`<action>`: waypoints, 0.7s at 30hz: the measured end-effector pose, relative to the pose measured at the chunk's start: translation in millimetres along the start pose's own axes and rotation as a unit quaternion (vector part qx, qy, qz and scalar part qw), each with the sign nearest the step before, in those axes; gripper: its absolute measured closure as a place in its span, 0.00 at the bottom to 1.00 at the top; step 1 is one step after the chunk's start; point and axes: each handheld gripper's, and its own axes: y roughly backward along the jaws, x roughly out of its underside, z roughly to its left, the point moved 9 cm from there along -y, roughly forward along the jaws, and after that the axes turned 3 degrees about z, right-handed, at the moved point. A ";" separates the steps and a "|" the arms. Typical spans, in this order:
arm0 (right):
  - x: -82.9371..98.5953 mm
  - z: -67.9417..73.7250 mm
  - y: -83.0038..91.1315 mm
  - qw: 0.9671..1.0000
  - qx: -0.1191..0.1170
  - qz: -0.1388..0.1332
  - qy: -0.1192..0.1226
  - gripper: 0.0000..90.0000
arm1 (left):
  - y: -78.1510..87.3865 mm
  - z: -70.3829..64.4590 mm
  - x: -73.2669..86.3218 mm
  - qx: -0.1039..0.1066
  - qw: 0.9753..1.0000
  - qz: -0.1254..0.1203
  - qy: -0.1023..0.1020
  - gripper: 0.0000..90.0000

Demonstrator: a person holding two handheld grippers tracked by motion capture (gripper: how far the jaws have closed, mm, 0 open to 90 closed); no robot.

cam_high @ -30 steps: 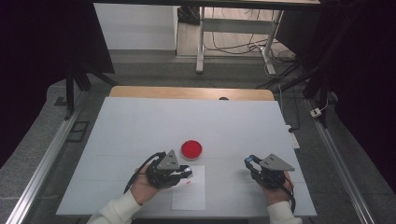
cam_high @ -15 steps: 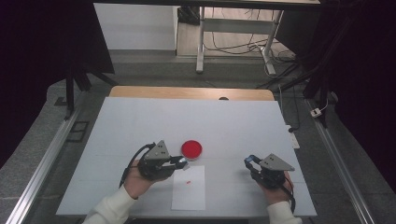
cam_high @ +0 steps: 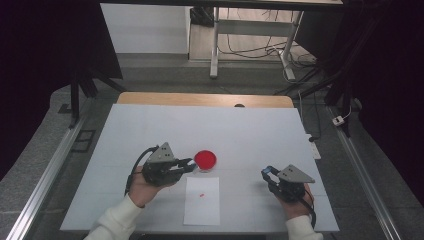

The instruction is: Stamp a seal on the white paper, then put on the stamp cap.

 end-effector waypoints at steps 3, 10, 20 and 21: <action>0.1 -0.1 -0.1 1.000 0.000 0.000 0.000 0.73 | -1.2 1.2 0.0 0.001 1.000 0.000 0.003 0.84; -0.4 0.4 -0.1 1.000 -0.001 -0.001 -0.001 0.73 | -2.3 3.4 -1.3 0.002 1.000 -0.003 0.010 0.84; -3.5 4.6 -0.2 1.000 -0.006 -0.007 0.001 0.73 | -3.3 3.8 -3.1 0.001 1.000 -0.005 0.012 0.84; -3.2 5.0 -0.4 1.000 -0.005 -0.004 0.002 0.73 | -3.8 4.0 -3.0 0.000 1.000 -0.005 0.012 0.84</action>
